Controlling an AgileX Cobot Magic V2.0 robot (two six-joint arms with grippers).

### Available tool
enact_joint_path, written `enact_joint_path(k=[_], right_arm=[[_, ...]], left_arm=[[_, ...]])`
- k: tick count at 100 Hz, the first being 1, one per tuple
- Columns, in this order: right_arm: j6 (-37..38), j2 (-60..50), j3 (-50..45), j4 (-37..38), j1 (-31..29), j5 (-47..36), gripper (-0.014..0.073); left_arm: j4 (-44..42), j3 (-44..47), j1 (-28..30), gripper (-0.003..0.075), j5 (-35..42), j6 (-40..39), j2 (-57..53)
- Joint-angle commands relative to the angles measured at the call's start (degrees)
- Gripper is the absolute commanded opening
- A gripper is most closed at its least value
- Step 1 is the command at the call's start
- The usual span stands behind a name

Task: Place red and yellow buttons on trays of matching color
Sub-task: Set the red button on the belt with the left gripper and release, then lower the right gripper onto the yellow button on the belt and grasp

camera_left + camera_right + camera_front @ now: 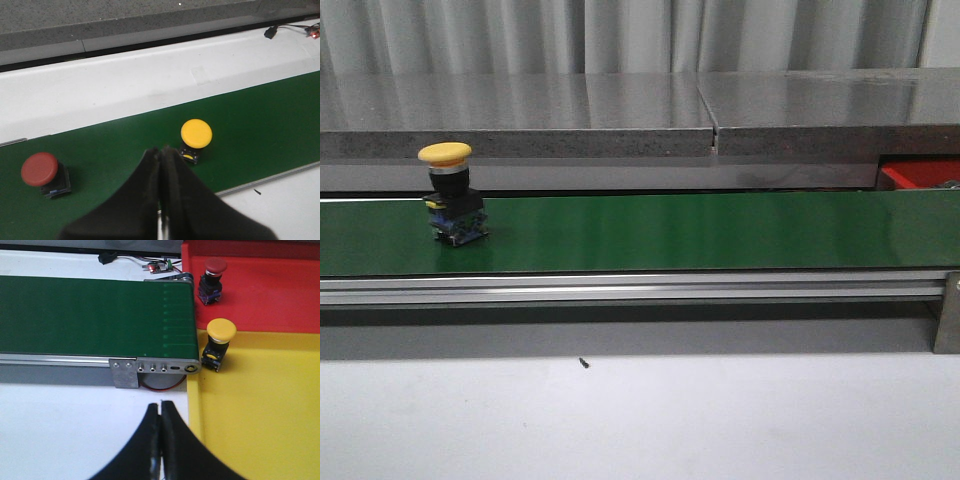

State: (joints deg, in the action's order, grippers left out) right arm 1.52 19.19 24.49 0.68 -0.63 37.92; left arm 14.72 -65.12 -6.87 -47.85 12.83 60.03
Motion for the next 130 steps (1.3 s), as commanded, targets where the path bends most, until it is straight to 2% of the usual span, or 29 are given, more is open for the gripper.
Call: enact_joint_path(k=[1,19,48,63,76,100,130], right_arm=[[-0.12,0.19,1.42,0.3,-0.05,-4.95,-0.0115],[-0.12,0.19,1.42,0.3,-0.05,-5.64,-0.0115],[-0.12,0.19,1.42,0.18,-0.05,-6.15,-0.0115],[-0.67,0.26,1.49,0.23,-0.05,-6.39,-0.0115],[-4.34,0.72,2.51,0.23,0.41,-6.45,-0.0115],[-4.82,8.63,8.57,0.23,6.66,-6.08,-0.0115],[-4.87,26.31,23.51,0.76,14.82,-2.25,-0.0113]], left_arm=[[1.55,1.88,-0.5,-0.0019,5.33,-0.1,-4.83],[1.55,9.62,-0.5,-0.0019,6.99,-0.1,-13.79],[0.64,18.83,-0.5,-0.0019,5.49,-0.1,-25.68],[0.63,21.68,-0.5,-0.0019,4.36,-0.1,-29.67],[0.25,22.7,-0.5,-0.0019,4.36,-0.1,-31.11],[0.25,22.7,-0.5,-0.0019,4.22,-0.1,-31.11],[0.25,22.7,-0.5,-0.0019,4.22,-0.1,-31.11]])
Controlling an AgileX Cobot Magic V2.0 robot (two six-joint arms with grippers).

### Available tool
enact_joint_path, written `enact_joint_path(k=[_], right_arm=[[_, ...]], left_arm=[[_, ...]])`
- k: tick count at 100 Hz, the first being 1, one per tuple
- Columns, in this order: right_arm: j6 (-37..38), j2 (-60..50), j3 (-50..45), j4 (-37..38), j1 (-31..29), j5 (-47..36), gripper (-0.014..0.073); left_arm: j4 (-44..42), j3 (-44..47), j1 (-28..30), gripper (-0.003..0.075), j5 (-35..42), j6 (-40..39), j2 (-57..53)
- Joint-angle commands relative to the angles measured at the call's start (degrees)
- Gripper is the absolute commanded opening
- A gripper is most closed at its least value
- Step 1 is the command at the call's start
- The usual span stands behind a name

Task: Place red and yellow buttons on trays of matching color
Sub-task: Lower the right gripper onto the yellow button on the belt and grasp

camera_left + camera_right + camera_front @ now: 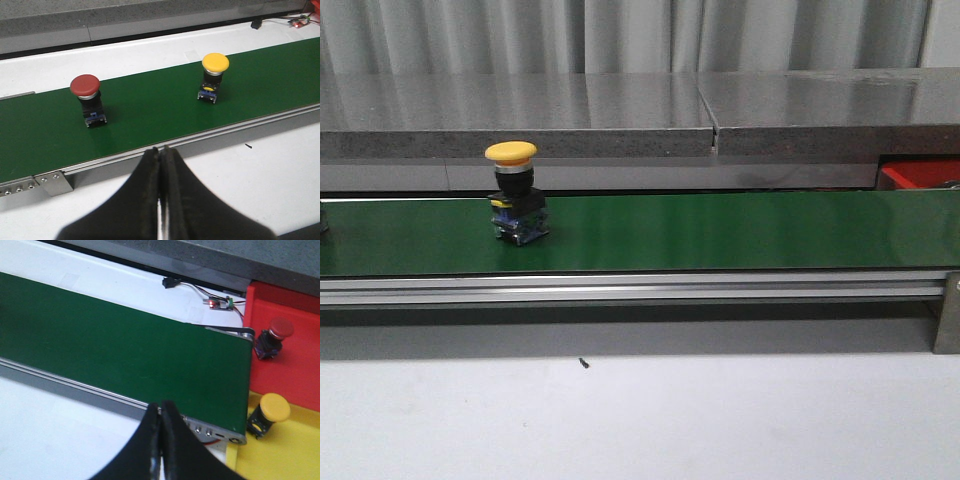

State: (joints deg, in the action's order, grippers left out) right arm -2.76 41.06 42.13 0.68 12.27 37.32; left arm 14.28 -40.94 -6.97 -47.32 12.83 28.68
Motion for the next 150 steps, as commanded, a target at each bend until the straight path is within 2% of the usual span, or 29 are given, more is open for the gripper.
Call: enact_joint_path(k=[1,10,17,24,41,50,60,89,108,135,150], right_arm=[[-0.58,5.33,6.74,0.76,2.1,-1.47,-0.0113],[-0.58,11.14,12.27,0.76,4.5,1.56,-0.0097],[-0.58,15.8,16.37,0.76,6.59,4.08,-0.0042],[-0.58,20.03,20.01,0.76,8.66,6.08,0.0056],[-0.52,29.14,26.91,0.53,12.86,7.13,0.0413],[-0.52,32.66,29.88,0.3,14.52,7.24,0.0501],[-0.52,36.79,33.02,0.04,16.11,8.33,0.0504],[-1.76,49.78,46.84,-0.31,19.76,22.61,0.0504],[-4.22,57.49,56.08,-2.31,20.68,29.21,0.0504],[-8.99,66.0,64.7,-6.28,20.68,31.86,0.0503],[-9.62,68.7,65.68,-6.44,20.68,27.88,0.0503]], left_arm=[[0.69,-1.48,-0.4,-0.0019,3.69,-0.1,0.24],[0.69,-1.48,-0.4,-0.0019,3.69,-0.1,0.24],[0.69,-1.48,-0.4,-0.0019,3.8,-0.1,0.24],[0.69,-1.48,-0.4,-0.0019,3.8,-0.1,0.24],[0.69,-1.48,-0.4,-0.0019,4.02,-0.1,0.24],[0.69,-1.48,-0.4,-0.0019,4.02,-0.1,0.24],[0.69,-1.48,-0.4,-0.0019,4.02,-0.1,0.24],[0.69,-1.48,-0.4,-0.0019,4.02,-0.1,0.24],[0.69,-1.48,-0.4,-0.0019,4.02,-0.1,0.24],[0.69,-1.48,-0.4,-0.0019,4.02,-0.1,0.24],[0.69,-1.48,-0.4,-0.0019,4.02,-0.1,0.24]])
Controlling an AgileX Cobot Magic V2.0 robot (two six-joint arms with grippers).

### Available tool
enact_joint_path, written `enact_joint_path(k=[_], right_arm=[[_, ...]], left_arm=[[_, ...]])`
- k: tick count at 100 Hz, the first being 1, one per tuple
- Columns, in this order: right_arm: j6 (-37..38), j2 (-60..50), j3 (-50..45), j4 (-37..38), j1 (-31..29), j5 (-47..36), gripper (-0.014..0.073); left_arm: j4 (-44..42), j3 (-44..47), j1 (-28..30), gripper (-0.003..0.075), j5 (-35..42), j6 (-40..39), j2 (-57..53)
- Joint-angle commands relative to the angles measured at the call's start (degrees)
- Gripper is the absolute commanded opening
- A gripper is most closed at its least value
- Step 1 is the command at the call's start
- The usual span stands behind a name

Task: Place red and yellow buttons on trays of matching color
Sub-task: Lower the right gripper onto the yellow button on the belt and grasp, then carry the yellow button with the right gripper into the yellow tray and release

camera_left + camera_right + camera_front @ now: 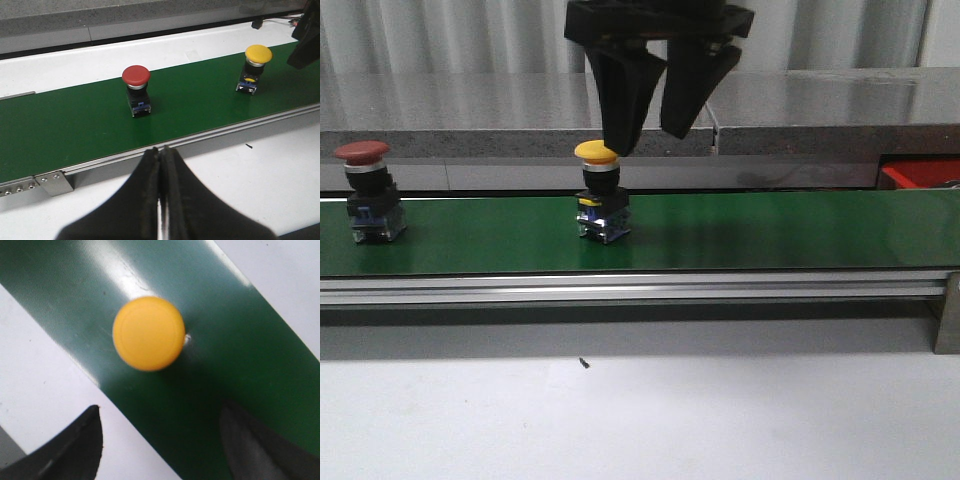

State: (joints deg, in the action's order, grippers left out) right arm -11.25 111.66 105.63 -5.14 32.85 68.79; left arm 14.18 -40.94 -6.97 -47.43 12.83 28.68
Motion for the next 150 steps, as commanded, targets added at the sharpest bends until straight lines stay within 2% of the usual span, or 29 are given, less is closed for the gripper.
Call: enact_joint_path(k=[1,20,27,32,47,56,86,111,132,150], right_arm=[[-1.14,-1.71,2.18,-0.61,0.11,-3.83,0.0503],[-1.14,-0.09,2.18,-0.85,0.05,-9.22,0.0499],[-1.14,0.45,2.18,-0.91,0.05,-9.75,0.047],[-1.14,0.9,2.18,-0.91,0.05,-9.63,0.0413],[-1.14,1.27,2.18,-0.91,0.05,-9.15,0.013],[-1.08,0.76,2.18,-0.91,-0.07,-10.74,0.0049],[2.13,-5.69,-0.36,-0.23,-2.04,-12.07,0.0041],[4.08,-15.06,-10.81,0.92,-6.02,-14.7,0.0041],[5.4,-24.02,-21.63,1.04,-12.39,-17.47,0.0041],[5.6,-30.19,-29.61,1.04,-21.1,-19.01,0.0041]], left_arm=[[0.79,-1.48,-0.4,-0.0019,4.13,-0.1,0.24],[0.79,-1.48,-0.4,-0.0019,4.13,-0.1,0.24],[0.79,-1.48,-0.4,-0.0019,4.13,-0.1,0.24],[0.79,-1.48,-0.4,-0.0019,4.13,-0.1,0.24],[0.79,-1.48,-0.4,-0.0019,4.13,-0.1,0.24],[0.79,-1.48,-0.4,-0.0019,4.13,-0.1,0.24],[0.79,-1.48,-0.4,-0.0019,4.24,-0.1,0.24],[0.79,-1.48,-0.4,-0.0019,4.32,-0.1,0.24],[0.79,-1.48,-0.4,-0.0019,4.32,-0.1,0.24],[0.79,-1.48,-0.4,-0.0019,4.32,-0.1,0.24]])
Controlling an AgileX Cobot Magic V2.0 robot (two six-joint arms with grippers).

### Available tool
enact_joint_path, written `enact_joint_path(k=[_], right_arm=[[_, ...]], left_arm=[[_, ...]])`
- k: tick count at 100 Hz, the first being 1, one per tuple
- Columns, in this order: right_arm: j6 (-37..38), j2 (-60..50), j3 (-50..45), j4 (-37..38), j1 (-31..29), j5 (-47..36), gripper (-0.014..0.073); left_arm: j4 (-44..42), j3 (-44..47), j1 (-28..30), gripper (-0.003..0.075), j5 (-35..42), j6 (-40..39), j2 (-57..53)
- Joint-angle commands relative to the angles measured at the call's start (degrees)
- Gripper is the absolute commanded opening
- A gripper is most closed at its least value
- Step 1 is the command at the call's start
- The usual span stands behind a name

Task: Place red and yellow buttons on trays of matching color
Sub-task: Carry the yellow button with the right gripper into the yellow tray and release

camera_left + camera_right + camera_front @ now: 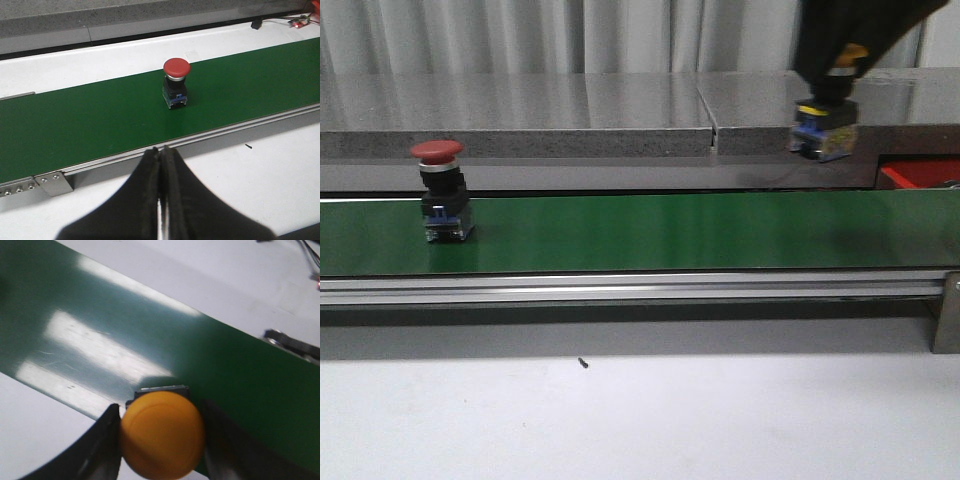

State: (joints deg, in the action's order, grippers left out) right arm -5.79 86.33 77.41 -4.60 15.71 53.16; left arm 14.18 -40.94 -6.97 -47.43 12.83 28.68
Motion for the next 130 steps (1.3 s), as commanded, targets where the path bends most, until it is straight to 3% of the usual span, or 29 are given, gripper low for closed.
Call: enact_joint_path(k=[1,36,64,89,130], right_arm=[[0.14,-5.25,-1.62,0.5,-4.75,-3.44,0.0041],[0.14,-7.88,-6.63,0.55,-24.83,-3.79,0.0041],[0.14,-7.51,-10.04,0.63,-35.89,-8.45,0.0041],[0.2,-7.39,-13.9,0.57,-40.75,-16.21,0.0041],[3.52,2.51,-14.12,0.28,-41.26,-18.03,0.0041]], left_arm=[[0.79,-1.48,-0.4,-0.0019,4.32,-0.1,0.24],[0.79,-1.48,-0.4,-0.0019,4.32,-0.1,0.24],[0.79,-1.48,-0.4,-0.0019,4.36,-0.1,0.24],[0.79,-1.48,-0.4,-0.0019,4.36,-0.1,0.24],[0.79,-1.48,-0.4,-0.0019,4.36,-0.1,0.24]])
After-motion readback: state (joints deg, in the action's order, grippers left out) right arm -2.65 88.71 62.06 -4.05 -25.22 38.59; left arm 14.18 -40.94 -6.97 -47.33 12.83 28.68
